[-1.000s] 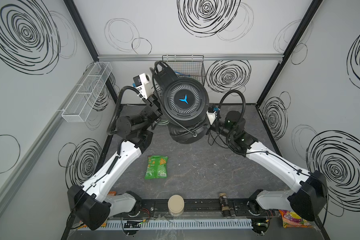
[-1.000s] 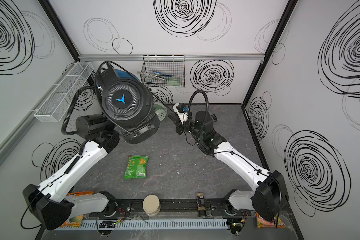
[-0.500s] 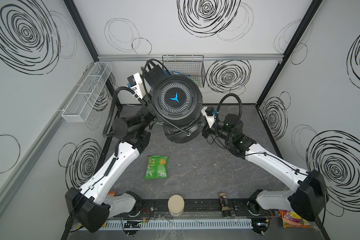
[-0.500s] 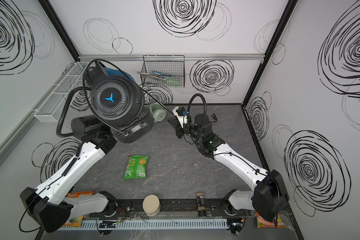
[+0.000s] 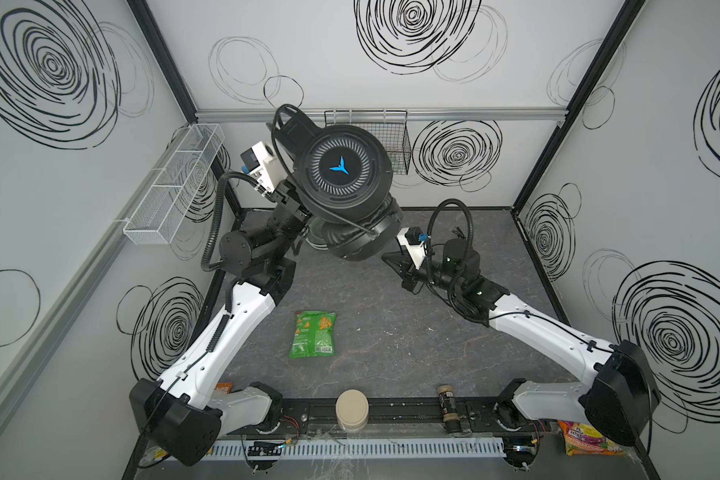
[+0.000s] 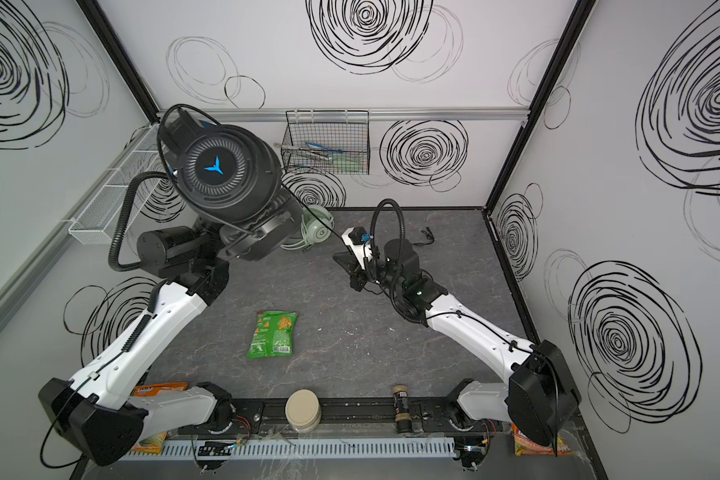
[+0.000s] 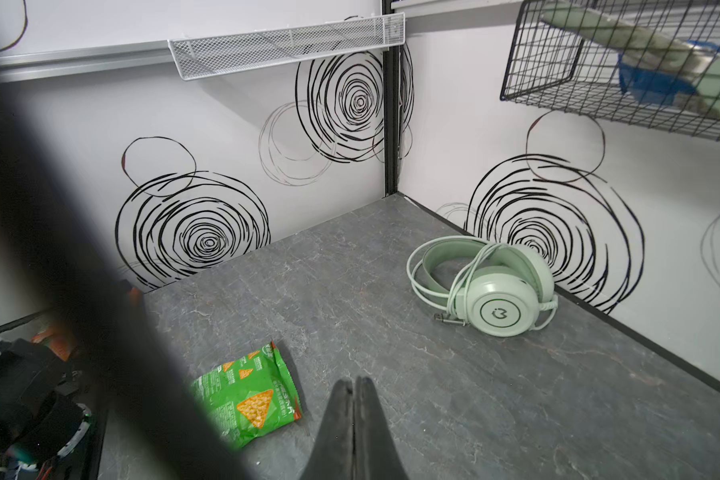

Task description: Wrap the headphones

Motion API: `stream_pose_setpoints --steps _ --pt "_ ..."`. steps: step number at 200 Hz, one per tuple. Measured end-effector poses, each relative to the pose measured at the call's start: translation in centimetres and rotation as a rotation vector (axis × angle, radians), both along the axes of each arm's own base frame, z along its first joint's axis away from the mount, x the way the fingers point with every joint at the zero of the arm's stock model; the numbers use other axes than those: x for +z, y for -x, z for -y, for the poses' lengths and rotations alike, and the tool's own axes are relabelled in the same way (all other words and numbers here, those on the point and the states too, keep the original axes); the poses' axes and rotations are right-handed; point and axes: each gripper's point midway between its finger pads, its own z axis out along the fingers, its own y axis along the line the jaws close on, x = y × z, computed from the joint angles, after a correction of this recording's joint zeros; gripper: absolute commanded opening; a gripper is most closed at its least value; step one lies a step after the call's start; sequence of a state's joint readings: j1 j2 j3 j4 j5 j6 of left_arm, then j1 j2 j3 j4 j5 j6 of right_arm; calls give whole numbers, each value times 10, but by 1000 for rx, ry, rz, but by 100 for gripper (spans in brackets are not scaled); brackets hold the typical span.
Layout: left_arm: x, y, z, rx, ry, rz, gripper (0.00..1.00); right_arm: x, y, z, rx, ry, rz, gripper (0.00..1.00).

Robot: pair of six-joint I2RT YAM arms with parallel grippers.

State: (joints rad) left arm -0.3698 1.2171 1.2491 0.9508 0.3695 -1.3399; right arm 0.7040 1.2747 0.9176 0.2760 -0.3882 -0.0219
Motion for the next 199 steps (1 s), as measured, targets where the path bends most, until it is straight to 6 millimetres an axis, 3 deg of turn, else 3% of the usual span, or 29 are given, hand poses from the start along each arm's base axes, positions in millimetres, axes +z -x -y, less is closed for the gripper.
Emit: stream_pose_setpoints --steps 51,104,160,199 --pt "-41 -59 -45 363 -46 -266 0 -8 39 10 35 52 -32 0" --pt "-130 -116 -67 684 -287 -567 0 -13 64 8 49 147 -18 0" --pt "-195 -154 -86 971 -549 -679 0 21 98 -23 135 206 87 0" --pt "-242 -175 -78 1012 -746 -710 0 53 117 -48 183 250 179 0"
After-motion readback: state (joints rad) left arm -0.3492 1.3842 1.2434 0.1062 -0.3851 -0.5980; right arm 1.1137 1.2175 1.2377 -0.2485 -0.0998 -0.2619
